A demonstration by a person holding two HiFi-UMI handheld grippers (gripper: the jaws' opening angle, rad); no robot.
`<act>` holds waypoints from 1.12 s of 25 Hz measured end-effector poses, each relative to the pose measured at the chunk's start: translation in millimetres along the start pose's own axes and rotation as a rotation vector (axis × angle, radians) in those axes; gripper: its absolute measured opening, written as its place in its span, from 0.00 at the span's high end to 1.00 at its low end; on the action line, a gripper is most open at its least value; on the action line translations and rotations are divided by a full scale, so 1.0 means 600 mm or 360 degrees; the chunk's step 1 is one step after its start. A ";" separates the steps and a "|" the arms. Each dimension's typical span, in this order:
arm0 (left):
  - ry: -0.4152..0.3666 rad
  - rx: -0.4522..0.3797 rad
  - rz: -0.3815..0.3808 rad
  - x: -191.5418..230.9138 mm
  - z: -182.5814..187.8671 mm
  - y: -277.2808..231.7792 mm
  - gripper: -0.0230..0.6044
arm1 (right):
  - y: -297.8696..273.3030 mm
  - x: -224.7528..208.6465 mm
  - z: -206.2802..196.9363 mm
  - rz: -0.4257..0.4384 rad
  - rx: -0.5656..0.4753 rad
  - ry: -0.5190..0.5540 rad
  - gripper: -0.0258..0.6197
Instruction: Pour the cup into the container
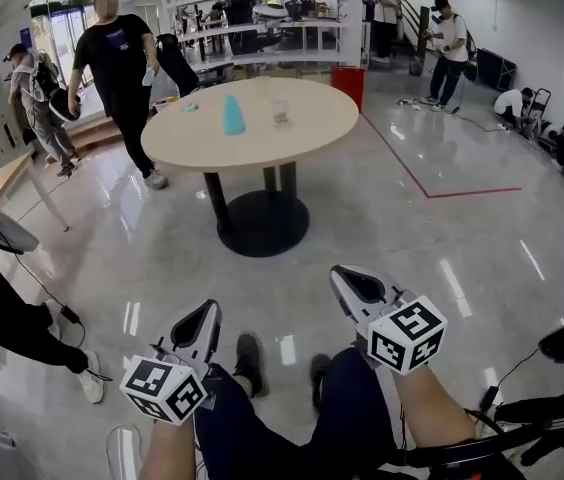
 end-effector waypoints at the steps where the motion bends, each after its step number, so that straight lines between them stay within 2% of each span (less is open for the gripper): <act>1: 0.0004 0.0003 0.0001 0.013 0.001 -0.010 0.96 | -0.015 -0.007 0.004 -0.0004 -0.0012 0.0002 0.95; 12: 0.0014 -0.0026 -0.0033 0.162 0.045 -0.177 0.96 | -0.210 -0.112 0.030 -0.0046 -0.0008 0.0043 0.95; 16: -0.0001 -0.0012 -0.0079 0.222 0.063 -0.278 0.96 | -0.290 -0.182 0.029 -0.0087 -0.0023 0.0019 0.94; 20: -0.0025 0.0019 -0.0129 0.268 0.077 -0.367 0.96 | -0.363 -0.239 0.024 -0.0101 -0.0019 0.0011 0.83; 23: -0.0047 0.0026 -0.0167 0.299 0.087 -0.424 0.96 | -0.416 -0.284 0.026 -0.0127 -0.0047 -0.0004 0.81; 28: -0.0039 0.0020 -0.0149 0.395 0.114 -0.525 0.96 | -0.529 -0.344 0.043 -0.0140 -0.0046 0.0006 0.72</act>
Point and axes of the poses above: the fingertips, and each gripper's own axes: y backward along the fingers, x to its left, z out of its top, the point moved 6 cm from there along y, backward along the fingers, and after that the axes turned 1 degree about y, right-handed, at the moved point
